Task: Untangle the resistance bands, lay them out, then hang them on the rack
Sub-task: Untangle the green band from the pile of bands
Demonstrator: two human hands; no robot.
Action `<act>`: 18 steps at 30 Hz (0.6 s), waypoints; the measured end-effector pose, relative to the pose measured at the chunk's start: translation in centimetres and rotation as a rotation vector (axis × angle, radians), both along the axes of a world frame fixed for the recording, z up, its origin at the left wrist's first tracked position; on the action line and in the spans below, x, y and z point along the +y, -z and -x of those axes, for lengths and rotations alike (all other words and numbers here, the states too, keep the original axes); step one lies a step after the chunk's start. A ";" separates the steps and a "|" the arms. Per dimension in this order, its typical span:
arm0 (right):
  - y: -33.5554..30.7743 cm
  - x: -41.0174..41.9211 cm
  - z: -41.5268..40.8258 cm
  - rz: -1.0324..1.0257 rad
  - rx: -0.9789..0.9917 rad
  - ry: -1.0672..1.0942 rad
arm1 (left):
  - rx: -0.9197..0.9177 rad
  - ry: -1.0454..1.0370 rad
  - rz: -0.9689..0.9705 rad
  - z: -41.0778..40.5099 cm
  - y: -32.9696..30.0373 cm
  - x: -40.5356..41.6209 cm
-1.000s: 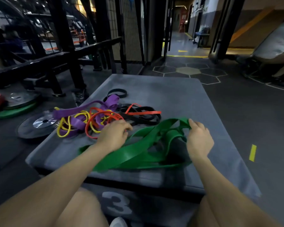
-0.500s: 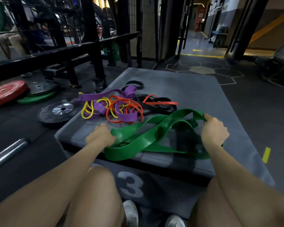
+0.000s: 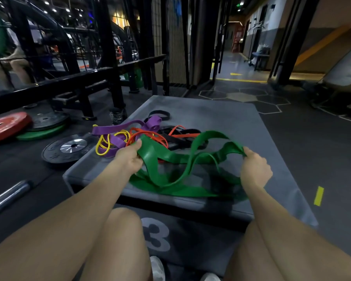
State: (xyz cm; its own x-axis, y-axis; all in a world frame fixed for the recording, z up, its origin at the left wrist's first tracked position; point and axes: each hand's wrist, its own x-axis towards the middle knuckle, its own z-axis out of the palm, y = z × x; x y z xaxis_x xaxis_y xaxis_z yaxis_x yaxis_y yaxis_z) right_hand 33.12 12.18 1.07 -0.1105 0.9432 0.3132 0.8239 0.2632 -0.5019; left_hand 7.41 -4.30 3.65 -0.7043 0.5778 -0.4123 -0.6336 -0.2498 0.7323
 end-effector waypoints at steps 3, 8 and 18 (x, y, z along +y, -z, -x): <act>0.0 0.1 -0.6 0.033 0.065 0.054 | 0.014 -0.030 0.070 0.5 0.1 0.3; 0.0 0.8 -1.3 0.092 0.158 0.116 | 0.190 -0.034 0.392 2.3 1.3 -0.2; -4.5 0.9 0.5 -0.044 0.333 0.013 | 1.136 -0.018 1.073 -0.2 -3.6 1.2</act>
State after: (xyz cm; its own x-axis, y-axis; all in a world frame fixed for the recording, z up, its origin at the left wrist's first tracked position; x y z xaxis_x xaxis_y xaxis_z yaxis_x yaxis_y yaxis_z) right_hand 32.67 13.03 5.55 0.0168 0.9287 0.3705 0.6204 0.2809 -0.7323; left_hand 7.62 -3.05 7.26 -0.9242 0.3616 0.1226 0.3519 0.6823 0.6408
